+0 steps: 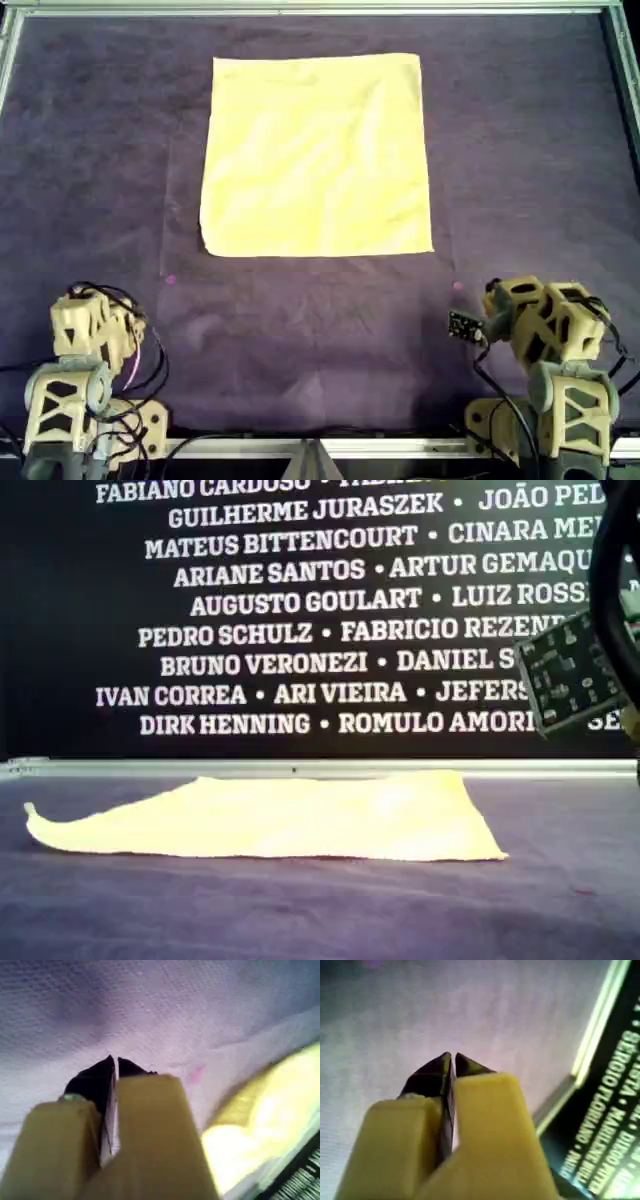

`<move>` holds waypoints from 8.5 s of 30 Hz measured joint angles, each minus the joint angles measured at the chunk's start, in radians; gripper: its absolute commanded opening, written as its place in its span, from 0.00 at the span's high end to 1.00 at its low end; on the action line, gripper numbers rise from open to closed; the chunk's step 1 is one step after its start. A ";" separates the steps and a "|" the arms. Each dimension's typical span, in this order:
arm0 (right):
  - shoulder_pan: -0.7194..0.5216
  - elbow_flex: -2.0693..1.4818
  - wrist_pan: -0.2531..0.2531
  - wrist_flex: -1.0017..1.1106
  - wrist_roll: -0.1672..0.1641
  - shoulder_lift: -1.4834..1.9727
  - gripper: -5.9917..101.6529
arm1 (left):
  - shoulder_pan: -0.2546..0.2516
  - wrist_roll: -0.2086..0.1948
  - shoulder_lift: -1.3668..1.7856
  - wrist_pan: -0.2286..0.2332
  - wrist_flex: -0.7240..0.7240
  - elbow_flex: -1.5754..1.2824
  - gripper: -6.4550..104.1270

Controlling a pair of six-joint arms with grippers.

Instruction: Fold a cloth

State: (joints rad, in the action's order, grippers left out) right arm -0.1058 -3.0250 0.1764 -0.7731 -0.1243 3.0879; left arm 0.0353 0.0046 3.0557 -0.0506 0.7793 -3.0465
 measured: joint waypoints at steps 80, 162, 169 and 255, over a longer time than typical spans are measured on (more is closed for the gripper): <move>0.262 0.563 0.055 0.563 0.000 -1.342 0.47 | -0.414 0.009 -1.513 0.009 -0.299 1.026 0.34; 0.367 0.899 0.061 0.281 0.000 -1.476 0.95 | -0.414 0.091 -1.439 0.011 -0.275 0.969 0.95; 0.360 0.750 0.063 0.281 -0.005 -1.285 0.95 | -0.414 0.091 -1.101 0.011 -0.275 0.765 0.95; 0.313 2.434 0.061 0.930 -0.006 -2.730 0.66 | -0.233 0.091 -2.468 0.008 -0.534 2.378 0.39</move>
State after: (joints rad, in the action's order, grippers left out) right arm 0.2071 -0.5906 0.2378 0.1565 -0.1304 0.3574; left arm -0.1979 0.0951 0.5875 -0.0430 0.2454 -0.6688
